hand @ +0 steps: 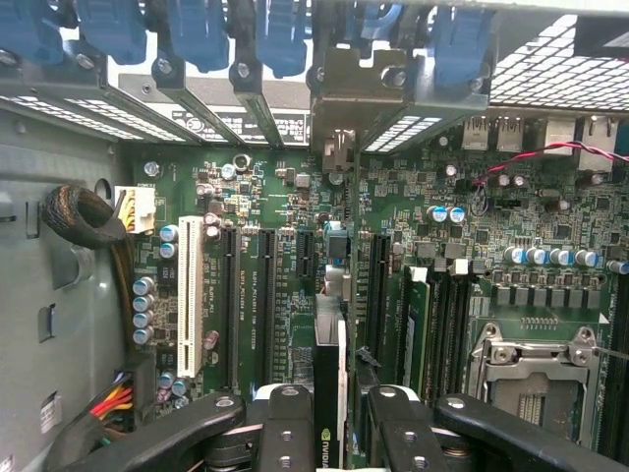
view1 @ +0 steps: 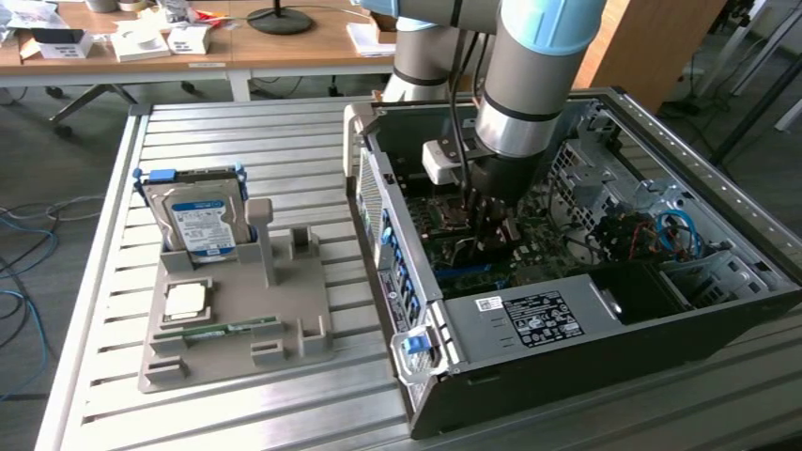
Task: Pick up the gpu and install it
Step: 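Insert the gpu into the slot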
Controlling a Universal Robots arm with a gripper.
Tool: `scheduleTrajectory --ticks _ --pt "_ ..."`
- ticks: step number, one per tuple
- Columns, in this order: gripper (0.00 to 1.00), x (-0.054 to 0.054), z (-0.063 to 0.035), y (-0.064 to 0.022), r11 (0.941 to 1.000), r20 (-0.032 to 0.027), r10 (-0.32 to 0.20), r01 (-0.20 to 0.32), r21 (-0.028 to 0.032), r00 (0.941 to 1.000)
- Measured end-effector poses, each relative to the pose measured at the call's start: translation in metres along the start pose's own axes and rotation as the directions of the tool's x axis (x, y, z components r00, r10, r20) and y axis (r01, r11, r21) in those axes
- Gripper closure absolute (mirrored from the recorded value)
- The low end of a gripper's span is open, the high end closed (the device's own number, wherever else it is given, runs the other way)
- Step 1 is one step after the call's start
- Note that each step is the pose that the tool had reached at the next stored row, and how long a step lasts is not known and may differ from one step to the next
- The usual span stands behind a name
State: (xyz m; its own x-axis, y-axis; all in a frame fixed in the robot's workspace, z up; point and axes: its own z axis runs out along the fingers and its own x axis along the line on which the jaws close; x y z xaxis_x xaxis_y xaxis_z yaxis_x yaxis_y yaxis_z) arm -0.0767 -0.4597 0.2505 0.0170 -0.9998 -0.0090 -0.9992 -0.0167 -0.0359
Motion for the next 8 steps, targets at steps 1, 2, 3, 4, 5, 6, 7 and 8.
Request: scheduleTrajectory --ticks 1,2,3,4,5,6,7,8 --pt "0.74 0.0 0.0002 0.0 1.0 0.0 0.0 0.0 0.0 1.0" --pt "0.74 0.0 0.0003 0.0 1.0 -0.0003 0.0 0.0 -0.0001 1.0" --pt "0.74 0.0 0.0005 0.0 1.0 -0.0002 0.0 0.0 -0.0001 1.0" --pt "0.74 0.0 0.0007 0.0 1.0 -0.0002 0.0 0.0 -0.0001 1.0" --pt "0.74 0.0 0.0009 0.0 1.0 -0.0001 0.0 0.0 -0.0001 1.0" --pt "0.74 0.0 0.001 0.0 1.0 -0.0002 0.0 0.0 0.0 1.0" --pt "0.74 0.0 0.0011 0.0 1.0 -0.0002 0.0 0.0 -0.0001 1.0" --pt "0.74 0.0 0.0013 0.0 1.0 0.0001 0.0 0.0 0.0 1.0"
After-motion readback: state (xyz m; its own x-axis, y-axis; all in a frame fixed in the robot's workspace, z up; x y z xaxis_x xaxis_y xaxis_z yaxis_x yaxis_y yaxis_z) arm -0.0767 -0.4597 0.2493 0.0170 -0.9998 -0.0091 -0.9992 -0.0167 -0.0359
